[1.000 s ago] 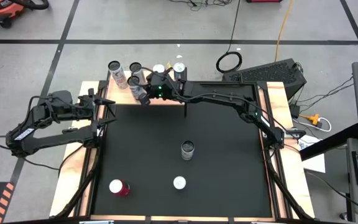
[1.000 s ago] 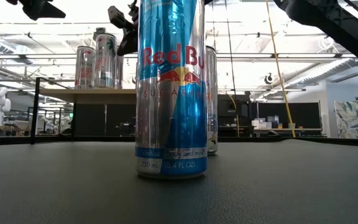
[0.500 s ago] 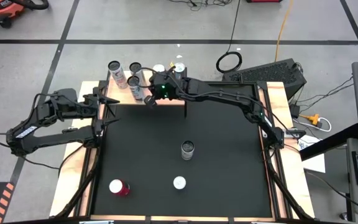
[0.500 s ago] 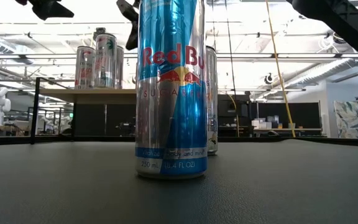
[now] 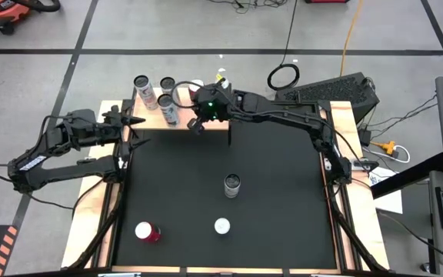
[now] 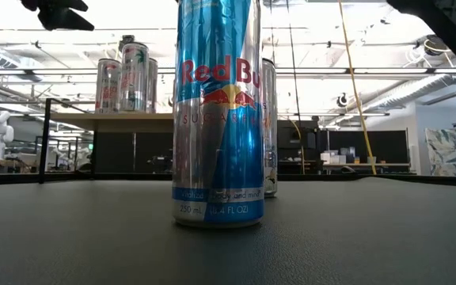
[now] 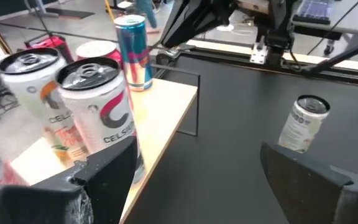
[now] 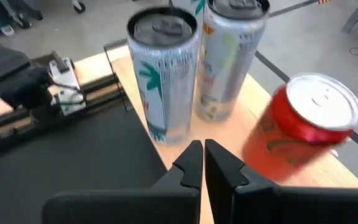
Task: Place canned beverage on shelf
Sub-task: Adjust the white pink soda can on the shelf
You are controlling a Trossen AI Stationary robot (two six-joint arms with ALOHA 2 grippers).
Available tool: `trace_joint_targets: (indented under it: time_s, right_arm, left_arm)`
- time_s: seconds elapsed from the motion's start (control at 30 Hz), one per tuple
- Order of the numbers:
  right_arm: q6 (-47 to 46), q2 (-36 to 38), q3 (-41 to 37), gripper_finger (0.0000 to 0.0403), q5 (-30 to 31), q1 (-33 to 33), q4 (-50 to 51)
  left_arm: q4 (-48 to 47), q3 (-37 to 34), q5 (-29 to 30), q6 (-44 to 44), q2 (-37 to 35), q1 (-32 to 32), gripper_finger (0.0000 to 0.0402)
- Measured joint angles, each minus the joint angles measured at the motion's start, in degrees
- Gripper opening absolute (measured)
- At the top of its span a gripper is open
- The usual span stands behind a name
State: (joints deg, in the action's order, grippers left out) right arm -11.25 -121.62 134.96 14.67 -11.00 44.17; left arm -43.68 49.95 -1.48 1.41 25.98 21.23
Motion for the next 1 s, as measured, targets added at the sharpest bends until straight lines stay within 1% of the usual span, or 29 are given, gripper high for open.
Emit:
trace_joint_targets:
  time_s: [0.13, 0.33, 0.47, 0.57, 0.77, 0.9, 1.0]
  right_arm:
    - [0.01, 1.65, 0.0, 0.0, -0.02, 0.04, 3.16]
    - [0.0, 2.28, 0.0, 0.0, -0.02, 0.19, 5.24]
    - [0.0, 2.27, 0.0, 0.0, -0.02, 0.22, 7.15]
    - [0.0, 2.23, 0.0, 0.0, -0.02, 0.22, 8.69]
    - [0.0, 2.23, 0.0, 0.0, -0.02, 0.22, 8.73]
    - [0.0, 2.23, 0.0, 0.0, -0.01, 0.22, 9.07]
    - [0.04, 2.46, 0.0, 0.0, -0.02, 0.22, 9.39]
  left_arm:
    - [0.88, 0.0, -0.09, 0.41, 1.58, 0.0, 0.0343]
    - [9.8, 0.0, 0.22, 0.78, 5.36, 0.01, 0.0343]
    - [12.41, 0.0, 0.27, 3.16, 7.15, 0.02, 0.0343]
    - [13.97, 0.0, 0.31, 3.39, 8.64, 0.02, 0.0343]
    - [18.61, 0.0, 0.5, -2.45, 11.54, 0.02, 0.0343]
    - [19.79, 1.29, 0.31, -2.48, 11.59, 0.02, 0.0343]
    - [19.78, 2.24, -2.03, -2.62, 11.68, 0.03, 0.0343]
